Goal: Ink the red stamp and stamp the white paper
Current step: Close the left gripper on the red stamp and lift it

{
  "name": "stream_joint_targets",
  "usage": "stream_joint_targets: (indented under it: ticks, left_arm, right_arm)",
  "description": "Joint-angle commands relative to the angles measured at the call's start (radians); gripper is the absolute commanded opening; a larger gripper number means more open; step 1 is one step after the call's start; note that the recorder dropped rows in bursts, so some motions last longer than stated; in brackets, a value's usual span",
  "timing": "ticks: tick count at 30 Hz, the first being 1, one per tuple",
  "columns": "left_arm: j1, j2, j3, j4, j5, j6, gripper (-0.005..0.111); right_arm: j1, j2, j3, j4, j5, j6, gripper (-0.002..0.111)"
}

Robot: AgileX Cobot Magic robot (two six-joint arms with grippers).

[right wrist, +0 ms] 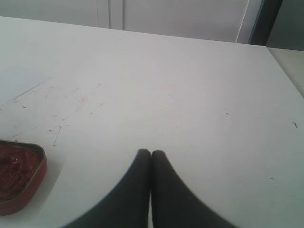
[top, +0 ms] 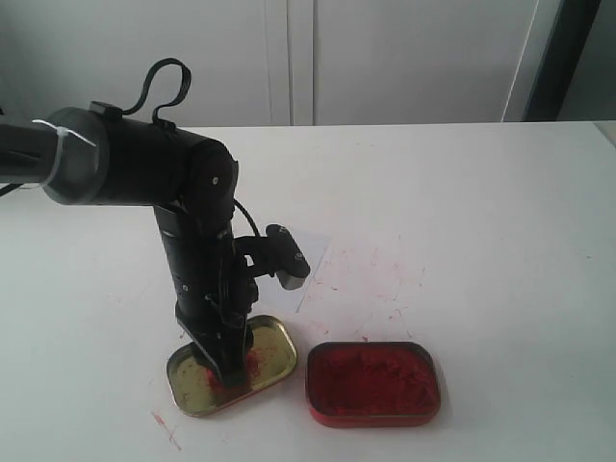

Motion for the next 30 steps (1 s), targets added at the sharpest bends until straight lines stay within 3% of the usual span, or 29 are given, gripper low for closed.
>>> stream_joint_targets:
  ticks: [1, 4, 14, 30]
  left_arm:
    - [-0.003, -0.002, -0.002, -0.002, 0.012, -0.007, 0.043]
    - [-0.003, -0.002, -0.002, -0.002, 0.012, -0.007, 0.038]
    - [-0.003, -0.002, -0.002, -0.002, 0.016, -0.007, 0.0]
    - [-0.003, -0.07, -0.004, 0.0, 0.04, -0.007, 0.0]
  right_arm:
    - [-0.004, -0.005, 0.005, -0.002, -0.016, 0.002, 0.0]
    - [-0.004, -0.005, 0.005, -0.002, -0.016, 0.002, 0.0]
    - [-0.004, -0.005, 0.005, -0.002, -0.016, 0.002, 0.0]
    - [-0.004, -0.005, 0.005, -0.002, -0.016, 0.002, 0.0]
